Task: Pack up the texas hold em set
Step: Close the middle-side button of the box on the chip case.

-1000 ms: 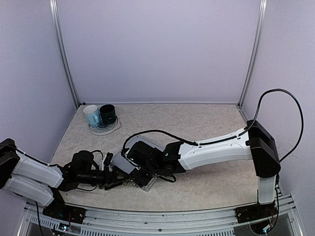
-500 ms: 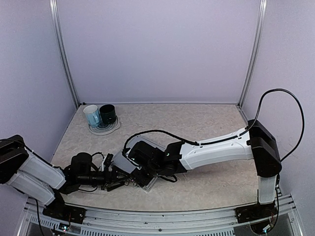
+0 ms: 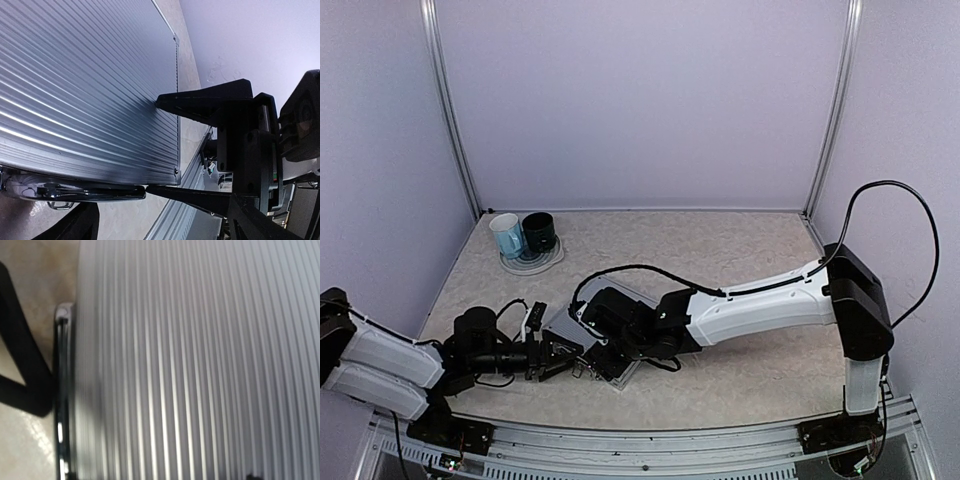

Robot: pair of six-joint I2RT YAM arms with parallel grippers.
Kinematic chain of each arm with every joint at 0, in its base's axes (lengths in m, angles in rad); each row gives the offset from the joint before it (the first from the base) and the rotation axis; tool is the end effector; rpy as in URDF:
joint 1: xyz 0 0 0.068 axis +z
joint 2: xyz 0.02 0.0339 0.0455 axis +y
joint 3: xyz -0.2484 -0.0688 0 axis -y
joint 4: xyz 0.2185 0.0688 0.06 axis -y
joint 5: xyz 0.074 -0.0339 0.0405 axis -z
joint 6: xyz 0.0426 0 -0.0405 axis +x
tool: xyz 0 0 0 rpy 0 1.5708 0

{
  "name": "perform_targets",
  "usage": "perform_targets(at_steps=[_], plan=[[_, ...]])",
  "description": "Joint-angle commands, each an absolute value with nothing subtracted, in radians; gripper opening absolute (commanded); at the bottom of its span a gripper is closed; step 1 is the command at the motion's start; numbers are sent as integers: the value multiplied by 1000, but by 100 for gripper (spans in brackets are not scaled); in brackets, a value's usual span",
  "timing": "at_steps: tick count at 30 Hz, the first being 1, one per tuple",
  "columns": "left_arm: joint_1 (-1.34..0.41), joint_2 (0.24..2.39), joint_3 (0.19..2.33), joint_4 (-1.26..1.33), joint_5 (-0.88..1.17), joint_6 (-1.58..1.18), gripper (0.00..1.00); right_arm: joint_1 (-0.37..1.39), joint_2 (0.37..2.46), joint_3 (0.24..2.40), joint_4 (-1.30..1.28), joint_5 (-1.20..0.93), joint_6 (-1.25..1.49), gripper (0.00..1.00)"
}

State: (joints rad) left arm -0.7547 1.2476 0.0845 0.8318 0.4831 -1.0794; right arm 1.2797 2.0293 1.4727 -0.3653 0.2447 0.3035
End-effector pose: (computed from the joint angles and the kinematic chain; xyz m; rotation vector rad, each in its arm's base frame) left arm 0.1237 -0.1435 0.1359 0.0263 2.2572 -1.5924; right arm 0.1295 0.3964 0.1799 -1.0773 2.2488 0.3809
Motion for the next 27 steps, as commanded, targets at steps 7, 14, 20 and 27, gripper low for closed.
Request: perform_targets(at_steps=[7, 14, 20, 27], plan=[[-746, 911, 108, 331, 273, -912, 89, 1285, 1960, 1373, -401, 246, 337, 81], [-741, 943, 115, 328, 289, -911, 89, 1320, 1945, 1392, -400, 278, 329, 85], [-741, 951, 111, 318, 296, -922, 91, 1350, 2042, 1494, -466, 350, 306, 89], [-726, 917, 104, 292, 284, -926, 91, 1356, 2111, 1559, -469, 375, 272, 89]])
